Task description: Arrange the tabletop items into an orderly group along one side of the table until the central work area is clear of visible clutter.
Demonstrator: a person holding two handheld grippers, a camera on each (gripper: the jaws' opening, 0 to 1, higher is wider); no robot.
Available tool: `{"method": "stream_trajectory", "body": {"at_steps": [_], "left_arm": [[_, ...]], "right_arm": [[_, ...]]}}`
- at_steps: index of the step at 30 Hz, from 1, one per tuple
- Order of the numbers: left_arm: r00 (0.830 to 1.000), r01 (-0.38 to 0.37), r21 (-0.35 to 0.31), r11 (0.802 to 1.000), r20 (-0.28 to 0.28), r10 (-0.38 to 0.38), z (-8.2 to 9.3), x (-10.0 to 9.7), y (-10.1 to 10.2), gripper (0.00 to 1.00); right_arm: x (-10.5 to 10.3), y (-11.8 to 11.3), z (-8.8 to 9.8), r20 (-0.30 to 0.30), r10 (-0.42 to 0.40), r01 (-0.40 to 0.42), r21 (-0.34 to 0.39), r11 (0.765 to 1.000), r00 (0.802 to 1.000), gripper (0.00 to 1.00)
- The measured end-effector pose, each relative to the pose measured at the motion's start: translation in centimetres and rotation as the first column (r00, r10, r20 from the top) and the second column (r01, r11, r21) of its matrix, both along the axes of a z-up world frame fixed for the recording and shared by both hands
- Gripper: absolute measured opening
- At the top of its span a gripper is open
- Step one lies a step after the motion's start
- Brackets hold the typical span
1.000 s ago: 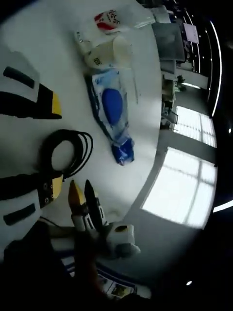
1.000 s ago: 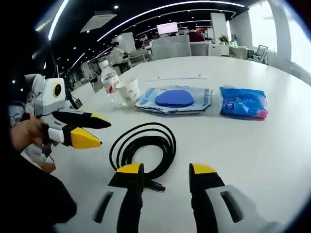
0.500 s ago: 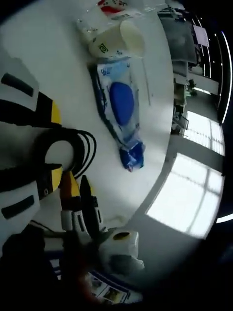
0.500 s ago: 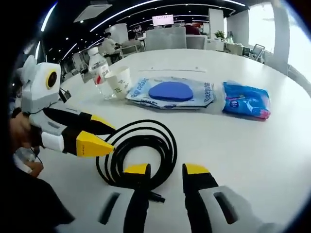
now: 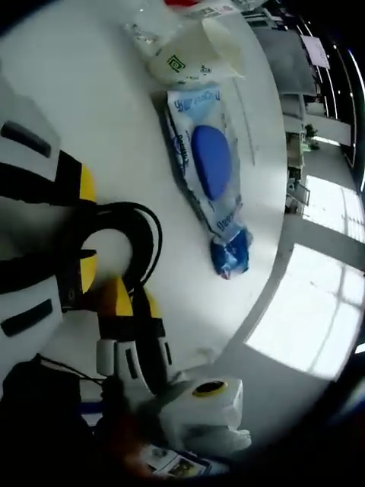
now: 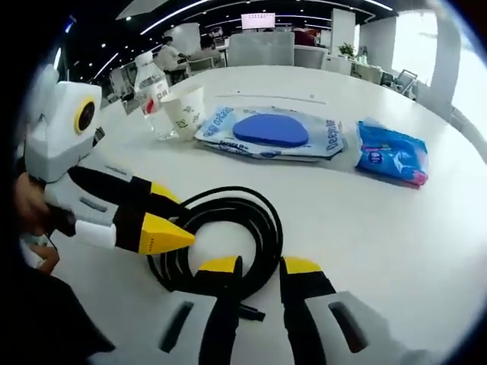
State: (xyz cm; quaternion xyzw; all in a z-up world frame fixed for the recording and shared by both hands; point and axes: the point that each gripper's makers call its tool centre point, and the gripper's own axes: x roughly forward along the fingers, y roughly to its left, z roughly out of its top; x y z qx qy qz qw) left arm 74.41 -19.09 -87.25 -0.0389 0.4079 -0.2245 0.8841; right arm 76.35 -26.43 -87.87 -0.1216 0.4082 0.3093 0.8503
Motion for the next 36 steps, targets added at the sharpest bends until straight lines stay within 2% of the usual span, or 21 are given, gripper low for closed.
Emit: {"method": "stream_trajectory", "body": {"at_steps": [9, 15, 17, 24, 27, 34, 36], "left_arm": [[1.000, 0.030, 0.034, 0.999, 0.006, -0.030, 0.1, 0.2, 0.0, 0.16], [0.998, 0.051, 0.089, 0.995, 0.018, -0.053, 0.2, 0.3, 0.0, 0.11], [0.998, 0.053, 0.099, 0.994, 0.015, -0.054, 0.5, 0.2, 0.0, 0.09], [0.998, 0.047, 0.099, 0.994, 0.031, -0.050, 1.5, 0.2, 0.1, 0.04], [0.996, 0.057, 0.121, 0.991, 0.062, -0.065, 2.8, 0.4, 0.1, 0.03], [0.994, 0.059, 0.105, 0.993, 0.089, -0.068, 4.3, 1.3, -0.3, 0.03], [0.993, 0.060, 0.100, 0.993, 0.096, -0.069, 4.7, 1.5, -0.6, 0.03]], "right_arm": [[0.0, 0.0, -0.2, -0.003, -0.017, 0.017, 0.004, 1.000, 1.000, 0.11], [0.2, -0.3, 0.0, -0.051, -0.079, 0.081, 0.045, 0.996, 0.996, 0.07], [0.0, -0.5, 0.4, -0.079, -0.105, 0.111, 0.068, 0.992, 0.991, 0.06], [-0.6, -0.9, 1.0, -0.112, -0.141, 0.153, 0.103, 0.983, 0.984, 0.03], [-0.9, -1.0, 1.4, -0.137, -0.160, 0.178, 0.129, 0.976, 0.978, 0.03], [-0.4, -1.7, 3.6, -0.116, -0.194, 0.212, 0.169, 0.962, 0.974, 0.03], [-0.1, -1.9, 3.8, -0.108, -0.197, 0.214, 0.171, 0.962, 0.974, 0.03]]}}
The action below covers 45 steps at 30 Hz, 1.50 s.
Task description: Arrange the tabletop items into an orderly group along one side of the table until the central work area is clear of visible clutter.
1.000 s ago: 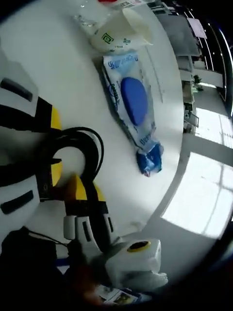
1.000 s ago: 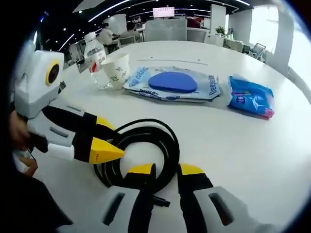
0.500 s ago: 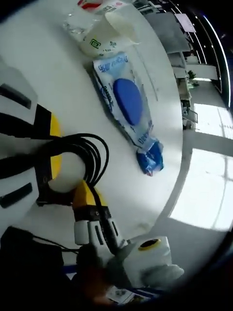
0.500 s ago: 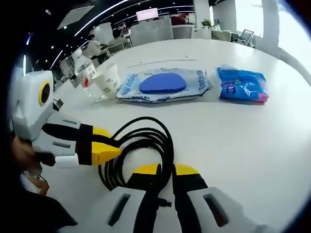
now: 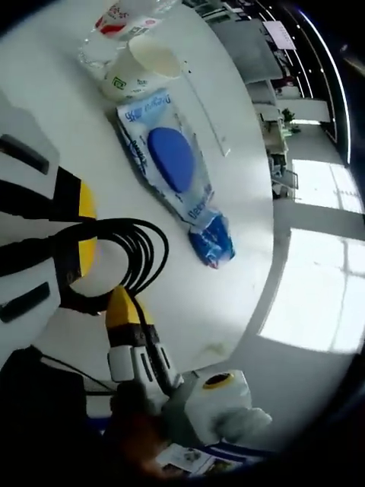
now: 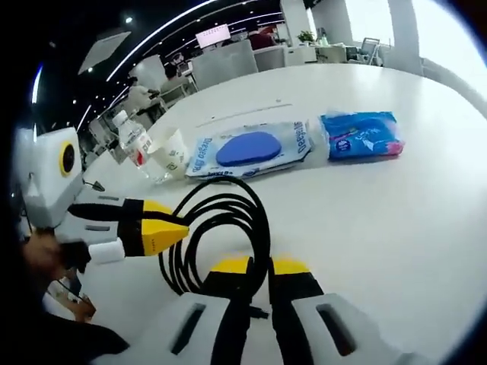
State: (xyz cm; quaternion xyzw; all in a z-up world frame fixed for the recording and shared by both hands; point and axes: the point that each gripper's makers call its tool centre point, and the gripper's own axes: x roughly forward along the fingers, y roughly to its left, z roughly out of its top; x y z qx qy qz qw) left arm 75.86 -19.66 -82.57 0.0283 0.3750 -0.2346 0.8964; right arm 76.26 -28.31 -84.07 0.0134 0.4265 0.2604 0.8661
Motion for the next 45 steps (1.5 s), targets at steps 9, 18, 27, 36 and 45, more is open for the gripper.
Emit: {"method": "stream_trajectory", "body": {"at_steps": [9, 18, 27, 36, 45], "left_arm": [[1.000, -0.004, -0.038, 0.999, 0.010, 0.004, 1.2, 0.7, -1.3, 0.03], [1.000, 0.023, -0.047, 0.999, 0.017, -0.022, 1.5, 2.1, -3.0, 0.03], [0.997, 0.070, -0.036, 0.997, 0.014, -0.070, 1.2, 3.9, -5.2, 0.03], [0.998, 0.065, -0.057, 0.996, -0.013, -0.065, 0.4, 5.6, -6.1, 0.03], [0.999, 0.021, -0.098, 0.995, -0.046, -0.025, -0.8, 7.5, -6.9, 0.01]], "right_arm": [[1.0, -1.2, 1.4, 0.031, -0.030, 0.030, 0.004, 1.000, 0.999, 0.02], [2.3, -3.0, 2.1, 0.052, -0.074, 0.074, 0.001, 0.997, 0.996, 0.02], [3.6, -5.3, 1.8, 0.064, -0.126, 0.128, -0.016, 0.992, 0.990, 0.02], [5.2, -6.2, 1.3, 0.083, -0.146, 0.149, -0.038, 0.988, 0.986, 0.02], [7.3, -7.3, -0.3, 0.084, -0.158, 0.163, -0.056, 0.985, 0.984, 0.03]]}}
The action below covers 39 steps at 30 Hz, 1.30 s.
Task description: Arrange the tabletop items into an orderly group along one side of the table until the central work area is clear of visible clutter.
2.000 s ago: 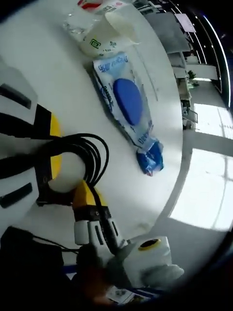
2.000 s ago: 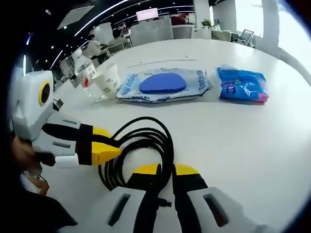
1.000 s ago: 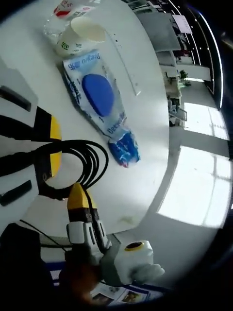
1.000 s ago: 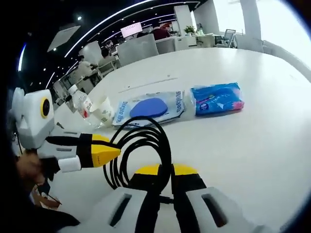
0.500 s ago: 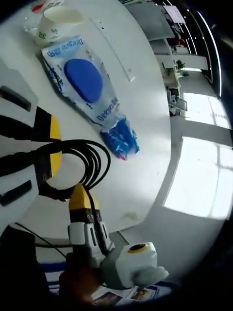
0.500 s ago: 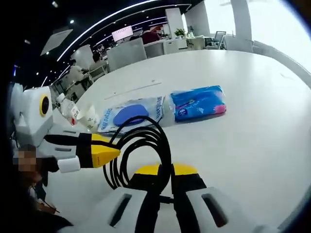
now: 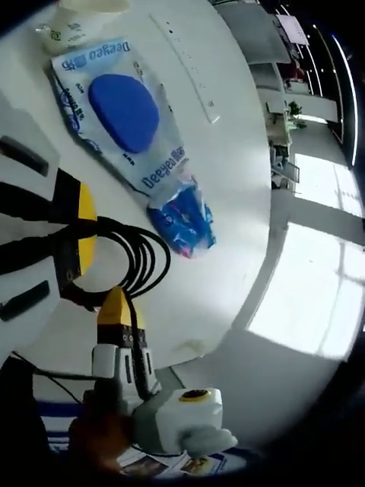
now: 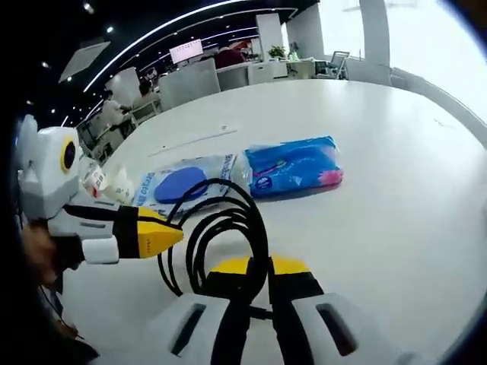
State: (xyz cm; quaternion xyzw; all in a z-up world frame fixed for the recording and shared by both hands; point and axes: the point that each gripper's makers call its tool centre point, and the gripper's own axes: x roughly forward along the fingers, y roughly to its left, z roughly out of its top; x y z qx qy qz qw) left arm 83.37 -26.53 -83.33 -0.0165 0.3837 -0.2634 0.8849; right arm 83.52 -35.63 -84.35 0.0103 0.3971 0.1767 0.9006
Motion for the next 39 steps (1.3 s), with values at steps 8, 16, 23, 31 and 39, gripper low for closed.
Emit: {"method": "stream_trajectory", "body": {"at_steps": [8, 16, 23, 31, 39], "left_arm": [[0.999, -0.019, -0.005, 1.000, -0.047, 0.019, -1.8, 0.6, 0.1, 0.02], [0.998, -0.023, 0.022, 0.999, -0.066, 0.025, -2.9, 1.5, 0.2, 0.03], [0.998, 0.012, 0.034, 0.999, -0.056, -0.010, -3.4, 1.5, 0.1, 0.05], [1.000, 0.027, 0.037, 0.999, -0.002, -0.027, -2.6, 1.3, 0.2, 0.07], [0.997, 0.048, 0.039, 0.998, 0.064, -0.050, -0.8, -0.2, 0.7, 0.16]], "right_arm": [[0.9, 0.2, -0.9, 0.014, 0.024, -0.024, 0.010, 1.000, 1.000, 0.03], [1.9, 0.4, -1.8, 0.038, 0.085, -0.083, -0.040, 0.996, 0.996, 0.04], [2.0, 0.3, -1.9, 0.041, 0.113, -0.111, -0.063, 0.992, 0.993, 0.04], [1.6, 0.4, -1.0, 0.103, 0.178, -0.167, -0.108, 0.980, 0.979, 0.15], [1.0, 0.6, 0.3, 0.152, 0.218, -0.209, -0.075, 0.975, 0.964, 0.32]]}}
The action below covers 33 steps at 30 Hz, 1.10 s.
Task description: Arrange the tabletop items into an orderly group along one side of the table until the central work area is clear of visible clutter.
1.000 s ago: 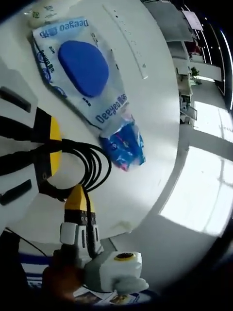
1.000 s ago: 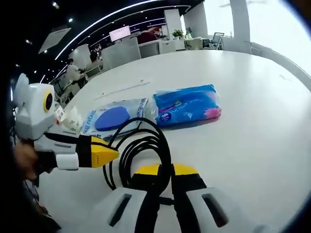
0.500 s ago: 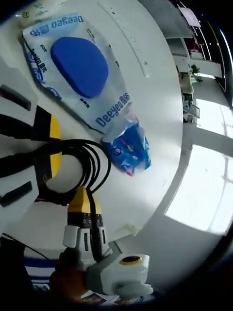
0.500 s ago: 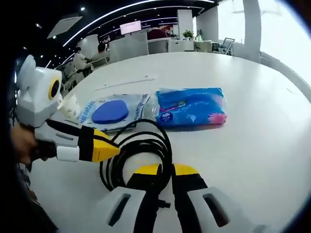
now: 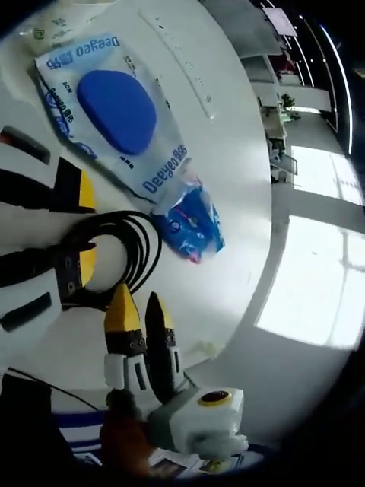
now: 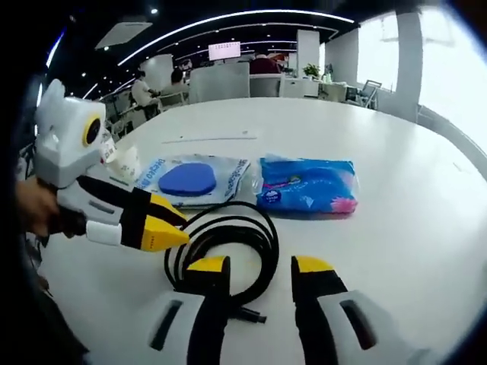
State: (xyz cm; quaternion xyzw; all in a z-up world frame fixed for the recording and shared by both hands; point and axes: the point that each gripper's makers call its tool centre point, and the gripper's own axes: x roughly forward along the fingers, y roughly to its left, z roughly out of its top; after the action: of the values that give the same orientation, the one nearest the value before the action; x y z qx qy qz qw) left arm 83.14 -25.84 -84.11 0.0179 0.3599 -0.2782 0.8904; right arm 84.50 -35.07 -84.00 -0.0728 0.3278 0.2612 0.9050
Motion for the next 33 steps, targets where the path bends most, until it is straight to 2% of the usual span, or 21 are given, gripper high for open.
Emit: {"method": "stream_trajectory", "body": {"at_steps": [2, 5, 8, 13, 16, 19, 25, 28, 33], "left_arm": [[1.000, 0.002, 0.001, 1.000, 0.014, -0.002, 0.5, -0.5, 0.4, 0.17], [0.998, -0.011, 0.002, 1.000, 0.067, 0.011, 2.1, -1.7, 1.8, 0.21], [0.996, -0.025, 0.010, 1.000, 0.087, 0.024, 3.0, -2.7, 3.0, 0.24], [0.986, -0.101, 0.000, 0.995, 0.134, 0.100, 5.1, -5.4, 6.1, 0.27], [0.980, -0.132, 0.010, 0.991, 0.154, 0.129, 5.5, -6.6, 8.0, 0.30], [0.968, -0.198, -0.004, 0.980, 0.156, 0.196, 6.3, -8.4, 10.1, 0.34], [0.947, -0.268, 0.007, 0.963, 0.184, 0.263, 7.8, -11.4, 14.0, 0.43], [0.933, -0.311, 0.014, 0.950, 0.195, 0.302, 8.2, -13.0, 16.6, 0.47], [0.919, -0.355, 0.018, 0.935, 0.192, 0.345, 8.3, -15.1, 19.2, 0.55]], "right_arm": [[-0.2, -0.1, 0.3, 0.011, 0.010, -0.010, 0.005, 1.000, 1.000, 0.35], [-0.7, -0.3, 1.4, 0.040, 0.027, -0.028, 0.026, 0.999, 0.999, 0.40], [-1.1, -0.5, 2.2, 0.059, 0.040, -0.042, 0.033, 0.999, 0.997, 0.46], [-1.1, -1.2, 3.9, 0.105, 0.077, -0.081, 0.026, 0.996, 0.991, 0.55], [-1.2, -1.5, 5.0, 0.127, 0.103, -0.107, 0.022, 0.994, 0.987, 0.61], [-1.5, -1.8, 5.7, 0.137, 0.134, -0.136, 0.008, 0.991, 0.982, 0.67], [-2.2, -2.5, 7.1, 0.143, 0.170, -0.173, 0.013, 0.985, 0.975, 0.74], [-2.8, -2.6, 7.7, 0.146, 0.200, -0.203, 0.010, 0.979, 0.969, 0.77], [-3.5, -2.8, 8.0, 0.142, 0.224, -0.231, 0.034, 0.972, 0.964, 0.85]]}}
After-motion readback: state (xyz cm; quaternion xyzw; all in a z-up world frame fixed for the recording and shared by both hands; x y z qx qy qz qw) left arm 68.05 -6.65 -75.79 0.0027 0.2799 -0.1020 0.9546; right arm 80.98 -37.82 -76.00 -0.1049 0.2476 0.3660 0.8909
